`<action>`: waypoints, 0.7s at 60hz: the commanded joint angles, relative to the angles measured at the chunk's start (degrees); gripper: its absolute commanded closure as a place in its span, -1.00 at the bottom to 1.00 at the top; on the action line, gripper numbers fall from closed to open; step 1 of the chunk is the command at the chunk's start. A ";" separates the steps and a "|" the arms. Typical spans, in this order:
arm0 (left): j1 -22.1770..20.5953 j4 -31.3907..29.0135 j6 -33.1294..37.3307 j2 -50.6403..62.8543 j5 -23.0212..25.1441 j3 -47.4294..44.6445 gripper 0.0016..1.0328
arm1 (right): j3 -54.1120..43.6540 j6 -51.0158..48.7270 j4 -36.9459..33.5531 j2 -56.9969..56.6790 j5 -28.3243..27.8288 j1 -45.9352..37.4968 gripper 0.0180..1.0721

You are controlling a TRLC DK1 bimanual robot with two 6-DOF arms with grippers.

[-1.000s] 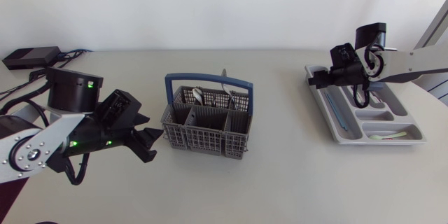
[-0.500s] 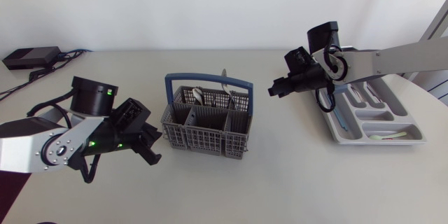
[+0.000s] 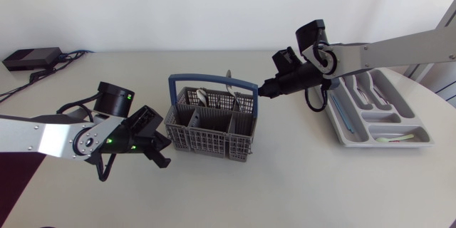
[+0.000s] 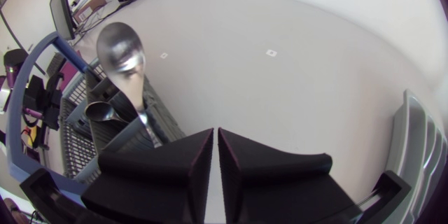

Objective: Sort the cutlery from the basket into the organizer compartments.

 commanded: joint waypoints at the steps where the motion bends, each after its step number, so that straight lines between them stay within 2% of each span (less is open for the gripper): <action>1: 0.36 2.09 0.97 2.28 0.95 2.59 0.94 | 1.49 2.08 -1.40 2.01 -2.65 -0.02 0.84; 12: 0.80 5.86 0.44 5.53 0.95 4.79 0.94 | 0.79 1.81 -3.59 1.57 -6.43 -0.20 0.86; 42: 3.26 8.50 0.27 14.93 1.66 15.34 0.94 | -11.25 -0.12 -5.09 -6.96 -8.71 1.12 0.86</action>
